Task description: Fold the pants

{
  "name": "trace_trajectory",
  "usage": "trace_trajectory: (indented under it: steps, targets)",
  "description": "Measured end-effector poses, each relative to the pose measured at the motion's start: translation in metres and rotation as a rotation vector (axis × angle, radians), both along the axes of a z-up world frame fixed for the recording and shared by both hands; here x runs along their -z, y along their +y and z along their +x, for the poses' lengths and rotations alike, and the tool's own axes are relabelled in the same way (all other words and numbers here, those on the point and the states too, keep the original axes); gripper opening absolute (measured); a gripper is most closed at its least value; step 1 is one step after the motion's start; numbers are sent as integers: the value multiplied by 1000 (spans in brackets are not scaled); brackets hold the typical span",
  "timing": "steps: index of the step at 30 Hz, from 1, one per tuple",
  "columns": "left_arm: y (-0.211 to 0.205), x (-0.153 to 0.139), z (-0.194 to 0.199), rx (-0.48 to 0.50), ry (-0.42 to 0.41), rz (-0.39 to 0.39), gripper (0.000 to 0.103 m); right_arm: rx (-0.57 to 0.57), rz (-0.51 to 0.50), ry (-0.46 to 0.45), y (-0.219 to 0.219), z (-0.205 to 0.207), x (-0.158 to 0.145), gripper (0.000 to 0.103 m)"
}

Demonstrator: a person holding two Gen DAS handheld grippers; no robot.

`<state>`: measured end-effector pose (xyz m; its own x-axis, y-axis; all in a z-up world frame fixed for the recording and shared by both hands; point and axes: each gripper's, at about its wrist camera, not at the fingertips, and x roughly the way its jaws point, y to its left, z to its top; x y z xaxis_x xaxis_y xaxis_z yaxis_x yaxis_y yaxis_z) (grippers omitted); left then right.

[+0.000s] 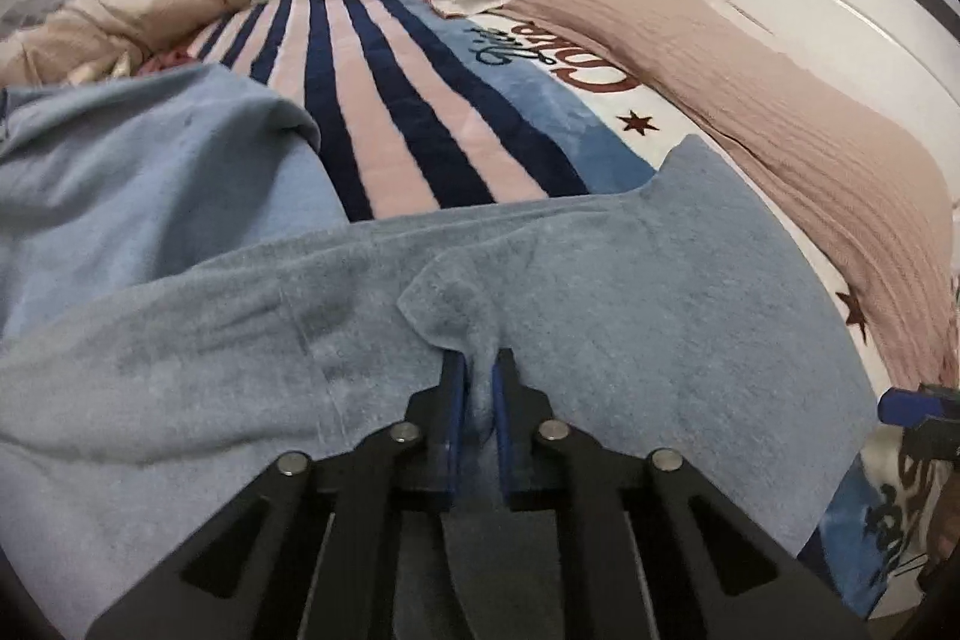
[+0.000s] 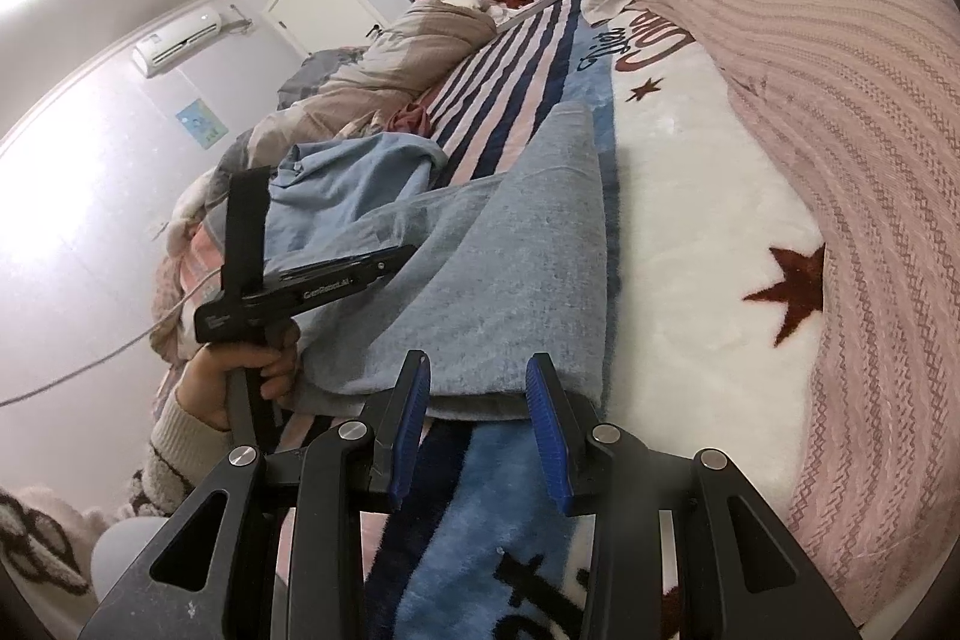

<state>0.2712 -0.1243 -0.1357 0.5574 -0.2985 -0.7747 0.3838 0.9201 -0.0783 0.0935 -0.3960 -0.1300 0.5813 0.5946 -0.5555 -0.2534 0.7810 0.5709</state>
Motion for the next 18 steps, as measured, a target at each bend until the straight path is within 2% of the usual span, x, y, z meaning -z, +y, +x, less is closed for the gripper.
trace_trajectory:
  steps: [6, 9, 14, 16, 18]
  targets:
    - [13, -20, 0, -64, -78, 11, 4, 5, -1, -1, -2, 3, -1, 30]
    - [20, -25, 4, -87, -94, 41, 4, 4, 1, -1, -3, 3, -1, 30]
    - [25, -15, 13, -84, -42, 79, 8, -1, 2, 2, -1, 5, 0, 30]
    - [25, -13, 11, -84, -39, 93, 14, 1, 2, 3, -1, 5, 0, 30]
    - [32, -15, 4, -89, -41, 80, 29, 4, 1, 3, -1, 4, 0, 30]
